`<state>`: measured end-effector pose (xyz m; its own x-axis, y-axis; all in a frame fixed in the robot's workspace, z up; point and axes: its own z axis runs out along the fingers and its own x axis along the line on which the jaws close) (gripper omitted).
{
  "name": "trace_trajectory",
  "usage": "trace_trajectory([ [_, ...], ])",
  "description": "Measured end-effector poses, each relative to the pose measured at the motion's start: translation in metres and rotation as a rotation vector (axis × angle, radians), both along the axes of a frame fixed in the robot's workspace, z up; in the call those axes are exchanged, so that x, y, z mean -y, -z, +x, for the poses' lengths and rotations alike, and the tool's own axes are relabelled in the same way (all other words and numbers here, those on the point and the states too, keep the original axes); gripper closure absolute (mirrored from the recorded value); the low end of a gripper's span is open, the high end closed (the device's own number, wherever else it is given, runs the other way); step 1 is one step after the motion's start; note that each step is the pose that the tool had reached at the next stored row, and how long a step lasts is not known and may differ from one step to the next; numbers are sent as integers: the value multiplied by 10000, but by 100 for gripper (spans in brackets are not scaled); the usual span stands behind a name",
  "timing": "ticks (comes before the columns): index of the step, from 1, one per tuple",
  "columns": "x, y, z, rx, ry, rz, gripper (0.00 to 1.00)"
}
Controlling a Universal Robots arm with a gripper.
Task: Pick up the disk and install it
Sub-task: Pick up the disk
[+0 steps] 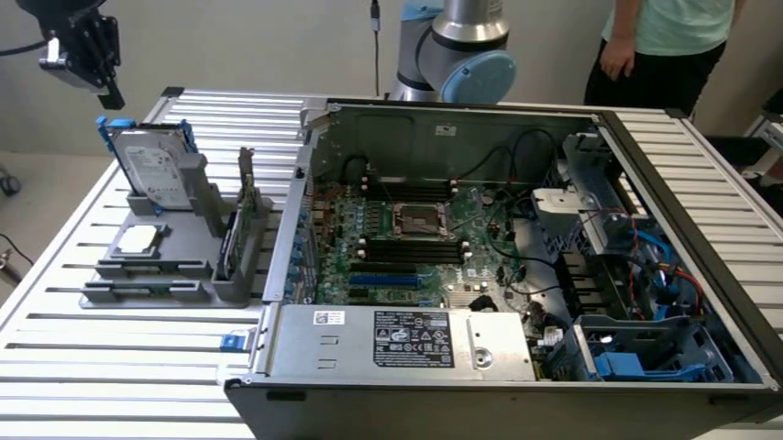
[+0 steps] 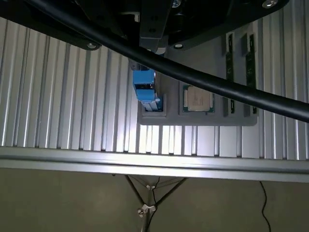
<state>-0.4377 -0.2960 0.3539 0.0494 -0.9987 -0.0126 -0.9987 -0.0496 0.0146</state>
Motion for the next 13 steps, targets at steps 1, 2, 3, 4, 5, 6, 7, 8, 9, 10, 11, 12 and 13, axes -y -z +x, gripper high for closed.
trace_trajectory([
  [1,0,0,0,0,-17,0,89],
  [2,0,0,0,0,-18,0,89],
  [3,0,1,0,1,-19,0,89],
  [4,0,1,0,1,-19,0,89],
  [5,0,0,0,0,-19,0,89],
  [6,0,0,0,0,-19,0,89],
  [7,0,1,0,1,-19,0,89],
  [8,-1,0,0,0,-18,0,89],
  [9,-1,0,0,0,-18,0,89],
  [10,-1,1,0,1,-18,0,89],
  [11,-1,0,0,0,-18,0,88],
  [12,-1,1,-1,0,-17,0,82],
  [13,0,3,-2,1,-18,0,82],
])
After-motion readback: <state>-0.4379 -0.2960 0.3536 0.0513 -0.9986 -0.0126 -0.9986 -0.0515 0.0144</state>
